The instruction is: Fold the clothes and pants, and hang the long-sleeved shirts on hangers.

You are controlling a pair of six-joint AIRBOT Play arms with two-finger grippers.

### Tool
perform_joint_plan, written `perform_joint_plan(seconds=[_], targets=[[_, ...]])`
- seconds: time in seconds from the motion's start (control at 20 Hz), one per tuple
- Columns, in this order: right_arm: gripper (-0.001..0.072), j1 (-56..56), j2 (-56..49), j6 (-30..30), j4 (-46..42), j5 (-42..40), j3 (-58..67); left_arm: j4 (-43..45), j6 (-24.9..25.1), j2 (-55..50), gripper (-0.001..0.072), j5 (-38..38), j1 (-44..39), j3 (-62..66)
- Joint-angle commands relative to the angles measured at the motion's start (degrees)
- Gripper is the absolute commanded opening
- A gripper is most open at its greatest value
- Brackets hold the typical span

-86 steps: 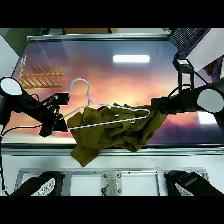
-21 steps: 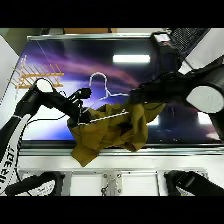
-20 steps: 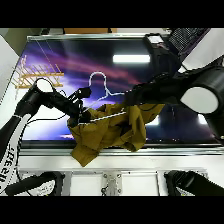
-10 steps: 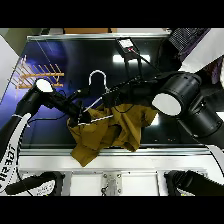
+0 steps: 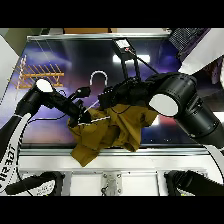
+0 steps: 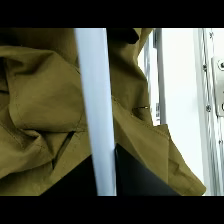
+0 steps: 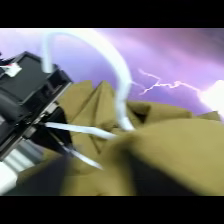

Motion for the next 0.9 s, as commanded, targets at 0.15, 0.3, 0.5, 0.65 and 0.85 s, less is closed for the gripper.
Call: perform_joint_plan(seconds=[0.15,0.3,0.5,0.65,0.85], targets=[[0.0619,-1.03,1.09,-3.52,7.28,3.87,0.37,0.11,0.02,-0.04,0.0017,-0.04,0.07,-0.02],[0.0619,-5.81,2.54,-6.93,12.83,12.04,2.54,0.11,0.02,-0.04,0.0017,-0.02,0.07,-0.02],[0.0619,-14.88,4.11,-14.97,22.67,18.32,5.20,0.11,0.04,-0.04,0.0017,0.00,0.07,-0.02],[0.0619,-21.05,4.26,-27.10,30.97,20.37,5.27,0.11,0.04,-0.04,0.0017,0.00,0.07,-0.02],[0.0619,-25.99,4.26,-36.63,31.39,21.66,5.25,0.11,0.04,-0.04,0.0017,0.00,0.11,-0.02]])
